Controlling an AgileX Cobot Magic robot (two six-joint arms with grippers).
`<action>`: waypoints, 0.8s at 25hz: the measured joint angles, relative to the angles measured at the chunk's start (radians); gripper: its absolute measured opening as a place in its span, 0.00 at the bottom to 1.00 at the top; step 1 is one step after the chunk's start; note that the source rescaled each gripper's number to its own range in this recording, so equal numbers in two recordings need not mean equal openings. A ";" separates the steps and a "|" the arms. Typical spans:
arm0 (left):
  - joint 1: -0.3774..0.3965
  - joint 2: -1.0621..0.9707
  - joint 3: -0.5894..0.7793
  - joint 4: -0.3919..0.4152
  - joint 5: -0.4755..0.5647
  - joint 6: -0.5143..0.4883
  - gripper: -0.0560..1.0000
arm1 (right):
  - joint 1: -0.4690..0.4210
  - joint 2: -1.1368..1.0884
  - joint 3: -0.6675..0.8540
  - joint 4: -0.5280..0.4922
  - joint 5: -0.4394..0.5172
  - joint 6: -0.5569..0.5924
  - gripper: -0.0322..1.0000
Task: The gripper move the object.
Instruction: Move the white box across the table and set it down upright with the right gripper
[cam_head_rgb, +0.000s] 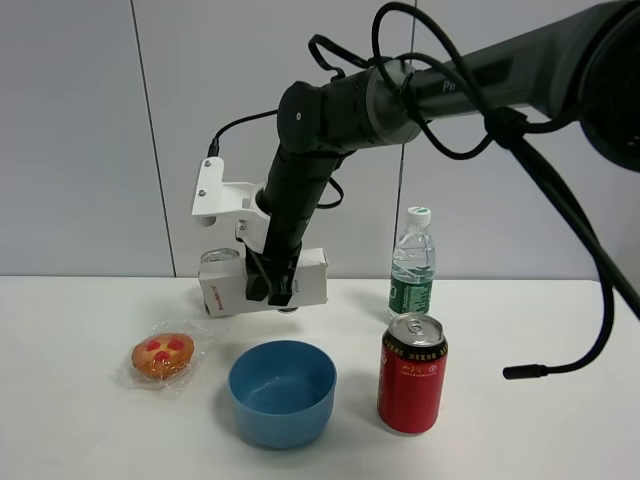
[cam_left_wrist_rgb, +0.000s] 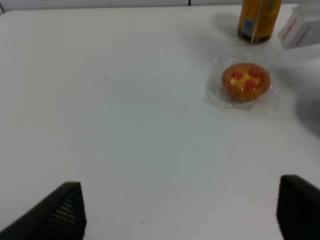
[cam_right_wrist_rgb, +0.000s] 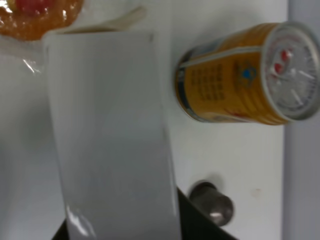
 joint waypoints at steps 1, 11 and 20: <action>0.000 0.000 0.000 0.000 0.000 0.000 1.00 | 0.000 0.009 0.000 0.012 -0.012 0.000 0.03; 0.000 0.000 0.000 0.000 0.000 0.000 1.00 | -0.008 0.057 0.000 0.040 -0.107 0.046 0.03; 0.000 0.000 0.000 0.000 0.000 0.000 1.00 | -0.012 0.070 -0.002 0.041 -0.111 0.076 0.21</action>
